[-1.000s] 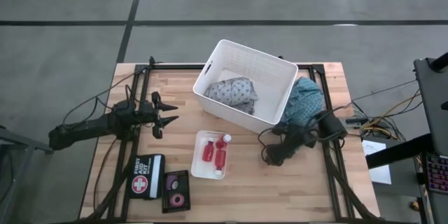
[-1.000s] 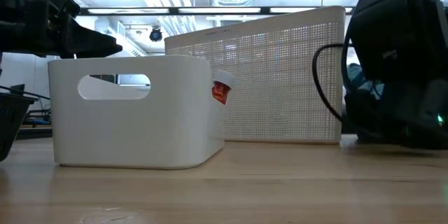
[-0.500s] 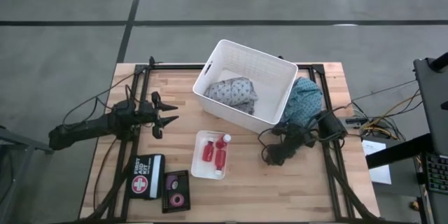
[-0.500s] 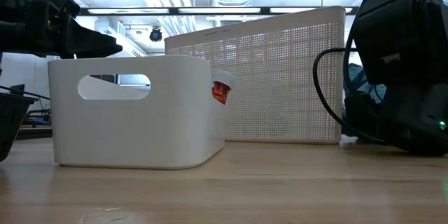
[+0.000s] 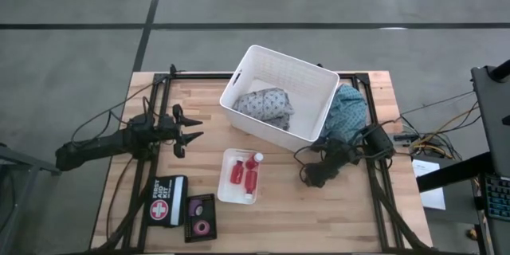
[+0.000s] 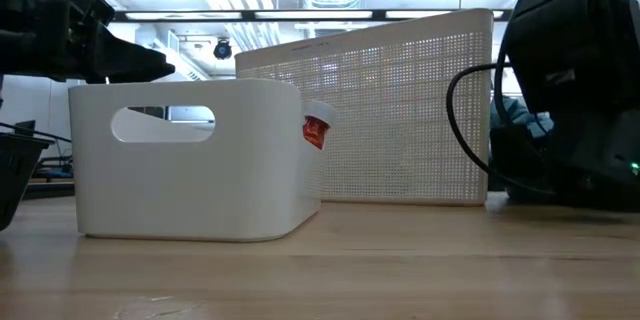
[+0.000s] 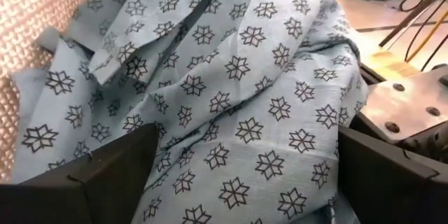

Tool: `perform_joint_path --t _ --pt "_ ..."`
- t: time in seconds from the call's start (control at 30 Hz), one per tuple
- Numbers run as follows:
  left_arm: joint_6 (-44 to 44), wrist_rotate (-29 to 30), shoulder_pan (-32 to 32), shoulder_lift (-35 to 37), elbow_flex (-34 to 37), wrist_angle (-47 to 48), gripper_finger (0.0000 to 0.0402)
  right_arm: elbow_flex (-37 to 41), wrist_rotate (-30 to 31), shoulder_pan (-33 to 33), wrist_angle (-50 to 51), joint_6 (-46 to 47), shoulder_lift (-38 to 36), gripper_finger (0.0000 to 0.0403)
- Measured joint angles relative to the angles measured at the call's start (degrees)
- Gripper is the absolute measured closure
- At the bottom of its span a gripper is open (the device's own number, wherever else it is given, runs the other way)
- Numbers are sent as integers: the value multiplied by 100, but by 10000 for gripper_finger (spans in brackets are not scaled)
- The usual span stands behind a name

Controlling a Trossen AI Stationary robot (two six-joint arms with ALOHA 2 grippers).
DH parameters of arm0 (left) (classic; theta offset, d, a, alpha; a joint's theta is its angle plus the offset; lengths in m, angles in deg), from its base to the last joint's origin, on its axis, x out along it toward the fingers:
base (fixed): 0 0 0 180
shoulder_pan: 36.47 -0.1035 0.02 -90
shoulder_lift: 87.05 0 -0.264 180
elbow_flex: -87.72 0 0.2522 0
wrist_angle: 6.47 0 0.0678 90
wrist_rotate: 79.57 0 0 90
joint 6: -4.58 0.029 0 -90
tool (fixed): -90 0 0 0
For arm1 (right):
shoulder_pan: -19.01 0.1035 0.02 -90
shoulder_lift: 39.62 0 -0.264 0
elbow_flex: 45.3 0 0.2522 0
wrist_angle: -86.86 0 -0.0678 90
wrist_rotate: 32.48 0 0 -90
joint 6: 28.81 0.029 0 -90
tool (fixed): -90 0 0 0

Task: Pick & Place Medicine items
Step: Put the blue patient gown into the big white bin

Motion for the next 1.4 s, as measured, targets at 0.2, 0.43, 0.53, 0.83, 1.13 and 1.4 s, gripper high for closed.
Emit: perform_joint_path --t 0.2,0.43,0.53,0.83,1.13,1.4 --pt "0 1 0 0 0 0 217 16 -1 2 -60 -75 0 7" --pt "0 1 0 0 0 0 217 -23 -54 2 -105 -120 -4 7" --pt "0 2 0 0 0 0 217 -49 -72 0 -112 -122 -7 7" --pt "0 2 0 0 0 0 217 -66 -88 -9 -104 -122 -11 7" --pt "0 0 1 0 0 0 217 -133 -96 -9 -101 -122 -13 7" --pt "0 2 0 0 0 0 217 -174 -98 -9 -103 -123 -15 7"
